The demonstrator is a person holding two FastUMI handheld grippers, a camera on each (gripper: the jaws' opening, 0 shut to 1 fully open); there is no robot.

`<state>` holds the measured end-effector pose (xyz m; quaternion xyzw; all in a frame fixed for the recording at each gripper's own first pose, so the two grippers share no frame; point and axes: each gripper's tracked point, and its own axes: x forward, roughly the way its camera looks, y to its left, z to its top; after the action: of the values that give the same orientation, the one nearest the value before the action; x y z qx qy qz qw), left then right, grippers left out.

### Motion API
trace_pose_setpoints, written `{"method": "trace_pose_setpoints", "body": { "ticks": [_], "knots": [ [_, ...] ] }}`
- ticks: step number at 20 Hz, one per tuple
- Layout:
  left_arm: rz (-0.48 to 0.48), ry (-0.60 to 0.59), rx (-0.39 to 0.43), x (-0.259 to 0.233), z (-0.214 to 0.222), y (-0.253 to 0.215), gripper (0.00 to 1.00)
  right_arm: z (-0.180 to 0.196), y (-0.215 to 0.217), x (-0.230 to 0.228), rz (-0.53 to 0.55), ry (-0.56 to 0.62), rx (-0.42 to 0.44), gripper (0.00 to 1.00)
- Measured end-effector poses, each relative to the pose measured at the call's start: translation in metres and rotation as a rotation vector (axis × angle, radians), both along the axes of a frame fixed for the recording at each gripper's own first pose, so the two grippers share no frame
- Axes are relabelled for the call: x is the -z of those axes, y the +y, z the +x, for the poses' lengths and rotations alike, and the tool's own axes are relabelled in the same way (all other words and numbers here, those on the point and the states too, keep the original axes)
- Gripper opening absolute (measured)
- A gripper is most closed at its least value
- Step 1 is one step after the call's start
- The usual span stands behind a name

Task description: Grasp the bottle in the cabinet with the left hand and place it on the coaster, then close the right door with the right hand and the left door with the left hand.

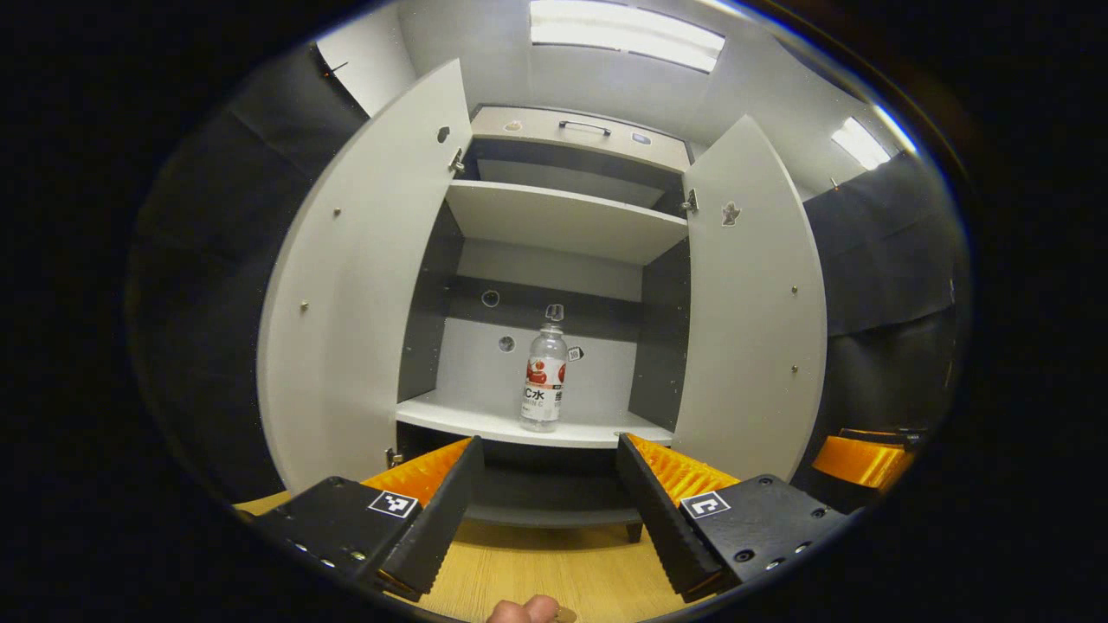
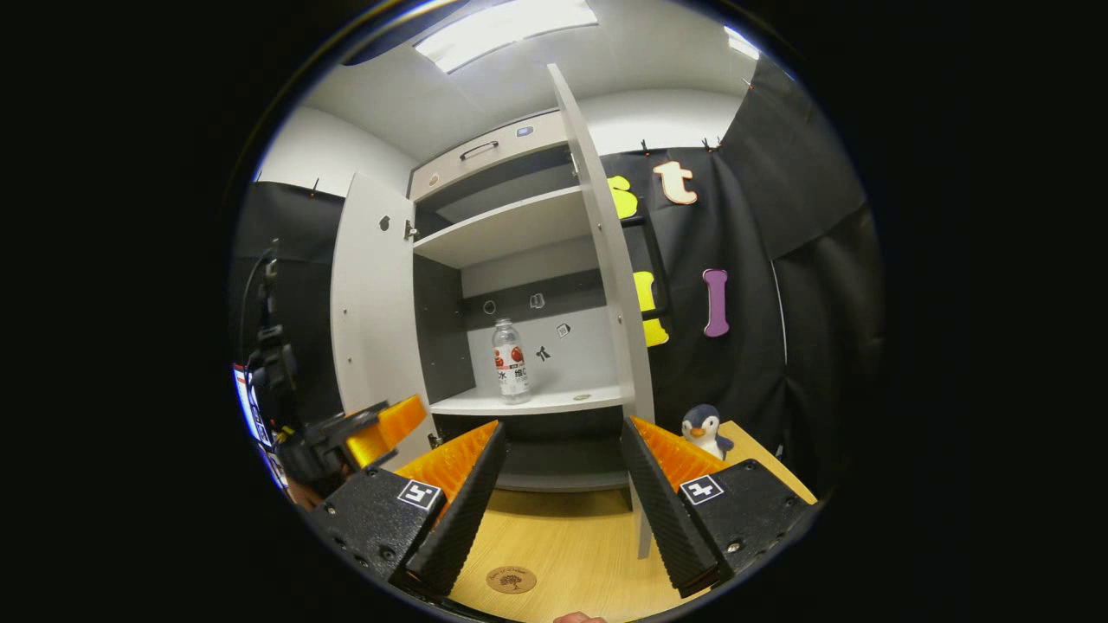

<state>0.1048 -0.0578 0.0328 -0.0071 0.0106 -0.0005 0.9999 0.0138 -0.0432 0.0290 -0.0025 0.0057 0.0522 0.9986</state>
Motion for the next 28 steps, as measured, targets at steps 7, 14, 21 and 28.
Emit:
{"method": "trace_pose_setpoints", "body": {
  "ticks": [7, 14, 21, 28],
  "knots": [
    [0.083, 0.044, 0.078, 0.005, 0.148, 0.0, 0.95, -0.01, -0.009, -0.007, -0.042, -0.018, 0.08, 0.82],
    [0.074, 0.1, -0.002, 0.037, 0.264, 0.035, 0.95, -0.018, -0.029, -0.008, -0.069, -0.019, 0.197, 0.82],
    [0.118, 0.099, -0.012, 0.044, 0.298, 0.039, 0.89, -0.012, -0.051, -0.009, -0.052, -0.016, 0.28, 0.82],
    [0.093, 0.053, 0.022, 0.021, 0.271, 0.033, 0.76, -0.006, -0.043, -0.007, -0.044, -0.012, 0.245, 0.82]
  ]
}}
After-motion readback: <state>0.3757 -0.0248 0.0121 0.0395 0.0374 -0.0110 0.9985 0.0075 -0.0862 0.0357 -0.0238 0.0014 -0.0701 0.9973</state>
